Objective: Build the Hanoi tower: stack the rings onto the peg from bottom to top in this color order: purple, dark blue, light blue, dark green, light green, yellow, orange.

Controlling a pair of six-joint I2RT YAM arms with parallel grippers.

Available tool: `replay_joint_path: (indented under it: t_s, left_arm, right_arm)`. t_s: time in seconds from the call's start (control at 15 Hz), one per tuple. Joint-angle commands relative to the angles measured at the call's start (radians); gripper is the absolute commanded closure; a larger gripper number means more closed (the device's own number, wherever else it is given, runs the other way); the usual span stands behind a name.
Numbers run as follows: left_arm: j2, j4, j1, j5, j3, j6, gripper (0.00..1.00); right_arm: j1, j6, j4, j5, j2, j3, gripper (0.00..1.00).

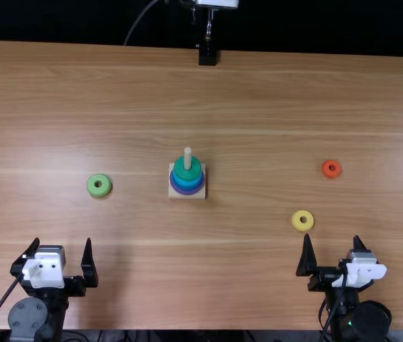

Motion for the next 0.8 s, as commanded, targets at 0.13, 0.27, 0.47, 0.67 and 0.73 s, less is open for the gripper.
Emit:
replay_joint_path:
  t_s: [0.13, 0.27, 0.47, 0.67, 0.73]
  left_arm:
    - [-0.012, -0.079, 0.015, -0.003, -0.105, 0.002, 0.00]
    - [-0.012, -0.081, 0.014, -0.003, -0.105, 0.004, 0.00]
    - [-0.012, -0.079, 0.008, -0.001, -0.105, 0.013, 0.00]
    - [-0.012, -0.068, 0.008, -0.003, -0.016, 0.013, 0.00]
    - [-0.002, -0.067, 0.008, -0.003, 0.052, 0.011, 0.00]
  right_arm:
    - [-0.012, -0.005, -0.078, -0.006, -0.013, -0.045, 0.00]
    - [-0.012, -0.005, -0.078, -0.006, -0.013, -0.045, 0.00]
    - [-0.010, -0.005, -0.078, -0.006, -0.013, -0.045, 0.00]
    - [-0.010, -0.005, -0.078, -0.006, -0.013, -0.045, 0.00]
    - [-0.010, -0.003, -0.078, -0.006, -0.013, -0.045, 0.00]
